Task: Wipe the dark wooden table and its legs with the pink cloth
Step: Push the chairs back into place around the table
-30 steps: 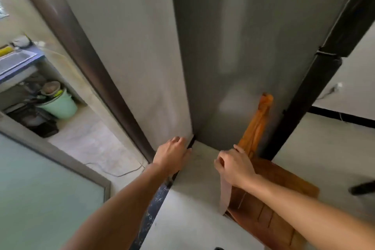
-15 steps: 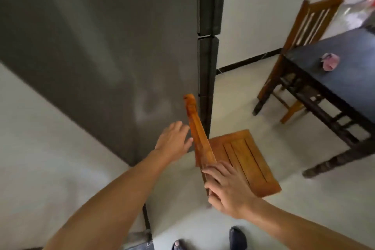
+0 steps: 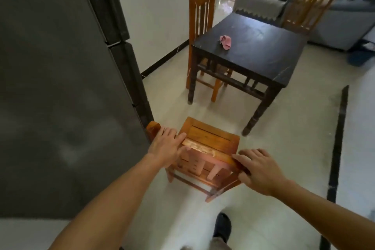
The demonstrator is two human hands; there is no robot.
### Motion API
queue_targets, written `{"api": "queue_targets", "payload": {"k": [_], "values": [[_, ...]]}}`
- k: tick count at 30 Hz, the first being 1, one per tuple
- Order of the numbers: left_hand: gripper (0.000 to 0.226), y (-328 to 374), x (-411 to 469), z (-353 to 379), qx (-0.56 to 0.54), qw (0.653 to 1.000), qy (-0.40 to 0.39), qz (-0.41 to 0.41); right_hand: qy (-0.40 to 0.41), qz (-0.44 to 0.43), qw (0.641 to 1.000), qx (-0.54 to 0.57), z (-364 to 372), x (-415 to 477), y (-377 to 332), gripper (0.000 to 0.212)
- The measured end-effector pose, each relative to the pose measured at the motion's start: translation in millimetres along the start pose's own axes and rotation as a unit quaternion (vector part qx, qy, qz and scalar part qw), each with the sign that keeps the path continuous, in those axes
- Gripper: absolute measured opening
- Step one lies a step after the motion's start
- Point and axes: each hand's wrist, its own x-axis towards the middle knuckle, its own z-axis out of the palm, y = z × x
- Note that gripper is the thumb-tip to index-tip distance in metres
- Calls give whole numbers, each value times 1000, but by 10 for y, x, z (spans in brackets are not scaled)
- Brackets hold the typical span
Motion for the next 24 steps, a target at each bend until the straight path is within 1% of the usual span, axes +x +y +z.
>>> {"api": "queue_targets", "payload": {"k": [2,4,5,8,13,17,20,24], "values": [[80,28,119,30,-4,1000,20,16,-28,60,998,-9,-75,54,-16,51],[76,67,211,58,-5,999,40,19,-54,131,989,29,-81,156,1,40],[73,81,258,71,-4,999,42,22,-56,161,984,42,-57,209,10,36],[65,94,443,54,-1,997,63,33,-23,222,973,52,38,320,123,38],[57,115,887,9,-21,993,112,43,12,232,969,81,-27,575,483,36],[54,150,1403,-15,-30,989,133,55,23,236,966,105,-76,809,896,34],[55,221,1806,-51,-33,987,137,76,20,233,965,117,-142,965,1265,33],[55,361,2339,-128,-27,984,147,99,11,251,957,146,-184,1143,1735,35]]}}
